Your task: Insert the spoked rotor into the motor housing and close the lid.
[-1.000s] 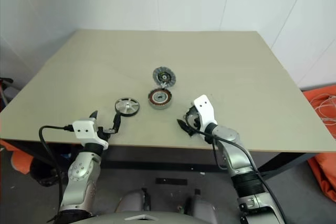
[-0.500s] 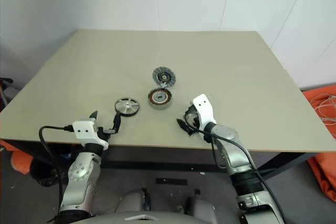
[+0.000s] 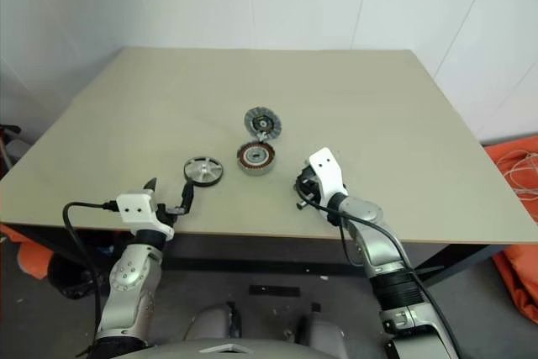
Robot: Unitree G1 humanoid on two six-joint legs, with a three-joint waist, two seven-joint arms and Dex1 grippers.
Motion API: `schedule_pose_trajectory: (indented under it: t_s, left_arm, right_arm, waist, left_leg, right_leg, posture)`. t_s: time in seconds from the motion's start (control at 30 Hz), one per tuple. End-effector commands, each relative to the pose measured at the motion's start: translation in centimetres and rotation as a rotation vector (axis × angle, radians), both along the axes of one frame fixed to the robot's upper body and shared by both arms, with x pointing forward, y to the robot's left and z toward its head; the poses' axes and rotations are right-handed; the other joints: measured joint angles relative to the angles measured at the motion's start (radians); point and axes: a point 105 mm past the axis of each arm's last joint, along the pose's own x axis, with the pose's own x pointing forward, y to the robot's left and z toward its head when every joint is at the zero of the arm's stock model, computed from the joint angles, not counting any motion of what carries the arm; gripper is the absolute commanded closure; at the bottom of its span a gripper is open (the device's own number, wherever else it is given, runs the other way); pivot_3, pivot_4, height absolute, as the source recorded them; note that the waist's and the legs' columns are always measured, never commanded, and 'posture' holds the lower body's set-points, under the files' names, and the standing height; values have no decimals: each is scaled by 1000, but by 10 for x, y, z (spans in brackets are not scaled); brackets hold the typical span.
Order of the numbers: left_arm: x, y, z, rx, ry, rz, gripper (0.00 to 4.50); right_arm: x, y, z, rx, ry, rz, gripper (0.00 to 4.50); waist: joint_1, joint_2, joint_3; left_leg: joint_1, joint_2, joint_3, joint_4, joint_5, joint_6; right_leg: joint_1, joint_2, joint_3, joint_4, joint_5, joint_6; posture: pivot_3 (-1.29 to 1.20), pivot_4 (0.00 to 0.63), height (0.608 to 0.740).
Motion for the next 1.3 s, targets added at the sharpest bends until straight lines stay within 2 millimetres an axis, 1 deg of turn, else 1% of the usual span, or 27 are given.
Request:
schedule_pose_trajectory:
  t_s: [0.03,0.17,0.3,0.4,0.5,0.7,1.03,1.3]
  left_arm:
    - [3,-2,13,12,-55,-8,0]
    - [3,-3,13,11,-54,-9,0]
    - [3,-2,13,11,-53,-9,0]
    - [3,-2,13,10,-52,-9,0]
    - [3,-3,13,9,-50,-9,0]
    - [3,-2,12,9,-49,-4,0]
    - [2,-3,12,7,-48,-3,0]
    - [1,-4,11,7,-48,-4,0]
  right_arm:
    - [4,5,22,2,-75,25,4470]
    - [3,7,25,9,-82,34,4470]
    - [3,9,32,48,-99,35,4470]
    - [0,12,33,31,-111,67,4470]
    - [-2,15,29,11,-104,84,3857]
    - [-4,20,20,-23,-77,108,1919]
    - [0,19,12,-82,-42,123,1919]
    - [-1,14,8,-85,-21,109,1919]
  waist:
    - [0,0,0]
    - [0,0,0]
    - [0,0,0]
    - [0,0,0]
    - [0,0,0]
    - [0,0,0]
    - [0,0,0]
    - [0,0,0]
  left_leg:
    - [0,0,0,0,0,0]
    - [0,0,0,0,0,0]
    - [0,0,0,0,0,0]
    - [0,0,0,0,0,0]
    - [0,0,0,0,0,0]
    - [0,0,0,0,0,0]
    - [0,0,0,0,0,0]
    - [0,0,0,0,0,0]
  right_leg:
    - [0,0,0,0,0,0]
    - [0,0,0,0,0,0]
    - [0,0,0,0,0,0]
    - [0,0,0,0,0,0]
    - [0,0,0,0,0,0]
    - [0,0,0,0,0,0]
    - [0,0,0,0,0,0]
    - [0,0,0,0,0,0]
  posture:
    - [0,0,740]
    - [0,0,740]
    - [0,0,740]
    - [0,0,740]
    - [0,0,740]
    - [0,0,740]
    - [0,0,740]
    - [0,0,740]
